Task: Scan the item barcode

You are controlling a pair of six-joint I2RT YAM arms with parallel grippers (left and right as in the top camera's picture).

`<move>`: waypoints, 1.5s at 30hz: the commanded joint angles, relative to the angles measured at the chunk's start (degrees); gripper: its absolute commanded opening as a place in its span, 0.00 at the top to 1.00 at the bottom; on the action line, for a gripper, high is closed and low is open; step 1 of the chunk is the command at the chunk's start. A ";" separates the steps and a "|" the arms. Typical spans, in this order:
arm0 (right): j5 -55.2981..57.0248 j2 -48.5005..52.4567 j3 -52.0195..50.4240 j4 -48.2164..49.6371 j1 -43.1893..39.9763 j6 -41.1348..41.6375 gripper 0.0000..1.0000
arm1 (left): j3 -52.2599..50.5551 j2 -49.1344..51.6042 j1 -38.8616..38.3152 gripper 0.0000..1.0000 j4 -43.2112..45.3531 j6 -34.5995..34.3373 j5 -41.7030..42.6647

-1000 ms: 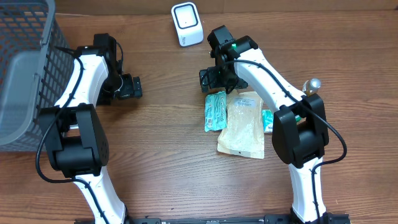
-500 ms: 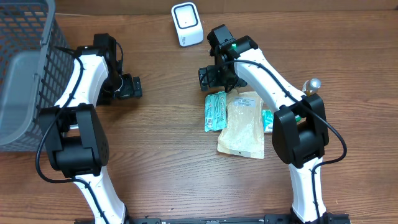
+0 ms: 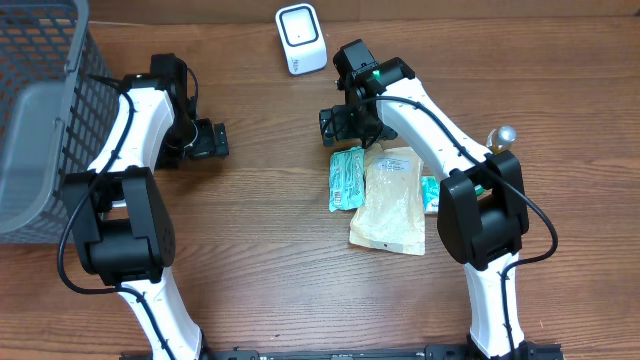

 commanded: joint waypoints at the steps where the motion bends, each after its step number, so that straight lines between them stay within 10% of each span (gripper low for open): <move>1: 0.76 -0.24 -0.15 0.31 0.07 0.22 0.00 | 0.81 -0.46 0.20 0.00 -0.13 -0.79 -0.57; 33: 0.79 -0.39 -0.15 0.35 0.07 0.22 0.00 | 0.81 -0.46 0.20 0.00 -0.13 -0.79 -0.59; 45: 0.76 -16.02 -0.15 0.35 0.04 0.22 0.00 | 0.81 -0.46 0.20 0.00 -0.13 -0.79 -0.57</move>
